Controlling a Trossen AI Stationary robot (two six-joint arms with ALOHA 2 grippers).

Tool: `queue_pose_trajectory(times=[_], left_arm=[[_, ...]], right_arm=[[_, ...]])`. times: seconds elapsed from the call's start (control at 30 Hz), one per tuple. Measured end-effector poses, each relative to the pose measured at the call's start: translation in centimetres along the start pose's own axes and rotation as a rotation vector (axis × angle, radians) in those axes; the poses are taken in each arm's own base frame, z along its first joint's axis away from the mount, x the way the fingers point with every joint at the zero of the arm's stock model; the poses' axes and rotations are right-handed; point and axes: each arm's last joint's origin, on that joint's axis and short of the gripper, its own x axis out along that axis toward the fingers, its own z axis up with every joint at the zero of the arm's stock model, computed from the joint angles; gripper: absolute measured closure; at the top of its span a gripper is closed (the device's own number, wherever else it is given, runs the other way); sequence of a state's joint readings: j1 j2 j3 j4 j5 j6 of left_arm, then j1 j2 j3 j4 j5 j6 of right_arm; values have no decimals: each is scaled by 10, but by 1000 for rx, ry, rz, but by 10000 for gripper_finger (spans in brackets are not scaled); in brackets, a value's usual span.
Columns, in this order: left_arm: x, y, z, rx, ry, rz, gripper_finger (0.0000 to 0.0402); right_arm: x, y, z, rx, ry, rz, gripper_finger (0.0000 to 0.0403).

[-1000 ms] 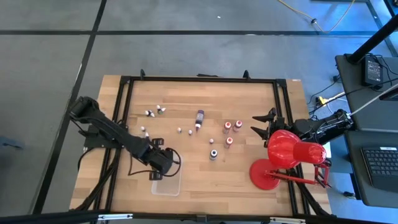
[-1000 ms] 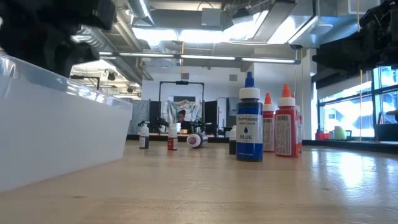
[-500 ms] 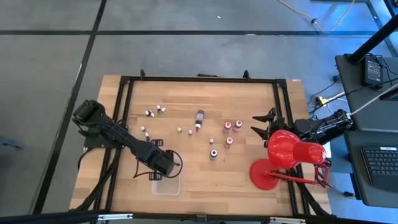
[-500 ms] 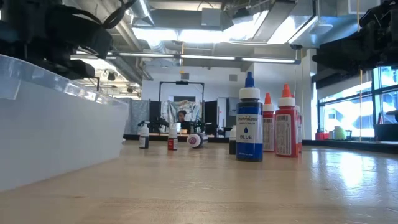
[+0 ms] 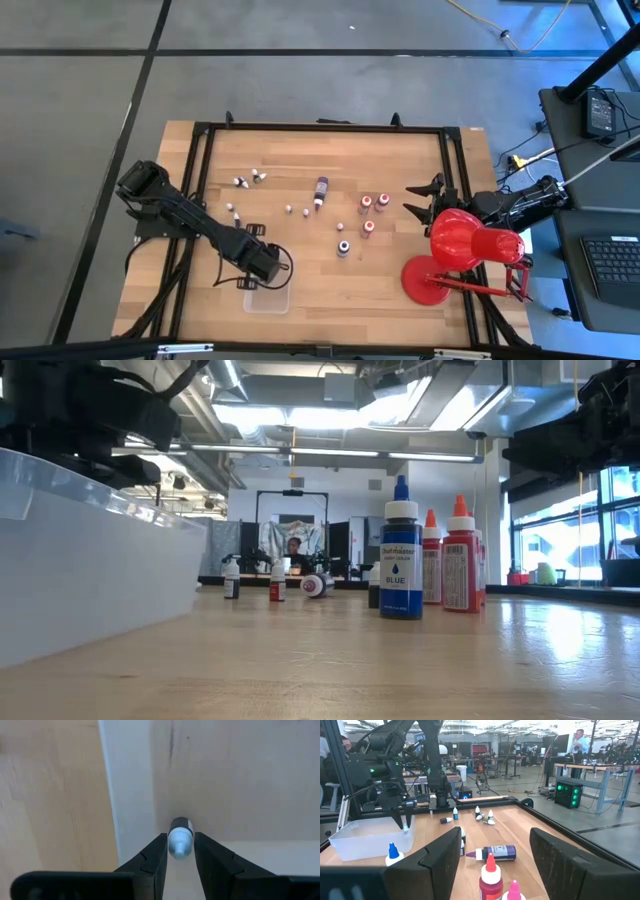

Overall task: Pick & Place food coloring
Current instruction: Put the small black food coloring bottle into the bin, then put the small red food coloring bottle into the bin

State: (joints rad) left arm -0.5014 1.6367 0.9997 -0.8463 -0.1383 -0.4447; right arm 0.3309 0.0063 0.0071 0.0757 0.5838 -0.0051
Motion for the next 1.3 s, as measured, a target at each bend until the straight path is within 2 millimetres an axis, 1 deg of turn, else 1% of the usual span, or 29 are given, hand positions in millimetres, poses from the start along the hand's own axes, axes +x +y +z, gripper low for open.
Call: queue_pose_trajectory(times=[0.07, 0.27, 0.43, 0.6, 0.73, 0.87, 1.07, 1.17, 1.3], left_arm=[[0, 0, 0, 28, 2, 1, 311], [-5, 1, -1, 31, -13, -7, 308], [-17, 4, -4, 26, -42, -20, 311], [-35, 12, -12, 27, -76, 1, 313], [-50, 21, -14, 92, -195, 152, 313], [-63, 31, -15, 211, -295, 394, 313], [-81, 43, -17, 221, -402, 749, 313], [-85, 46, -18, 201, -430, 830, 313], [-85, 46, -18, 201, -429, 815, 313]], right_arm=[[0, 0, 0, 0, 0, 0, 164], [0, 0, 0, 0, 1, 0, 164], [0, 0, 0, 0, 0, 0, 164], [0, 0, 0, -1, 0, 0, 164], [0, 0, 0, -17, 0, 0, 164], [0, 0, 0, -100, 0, 0, 164], [0, 0, 0, -270, 0, -2, 164], [0, 0, 0, -340, 0, -2, 164], [0, 0, 0, -314, 0, -2, 164]])
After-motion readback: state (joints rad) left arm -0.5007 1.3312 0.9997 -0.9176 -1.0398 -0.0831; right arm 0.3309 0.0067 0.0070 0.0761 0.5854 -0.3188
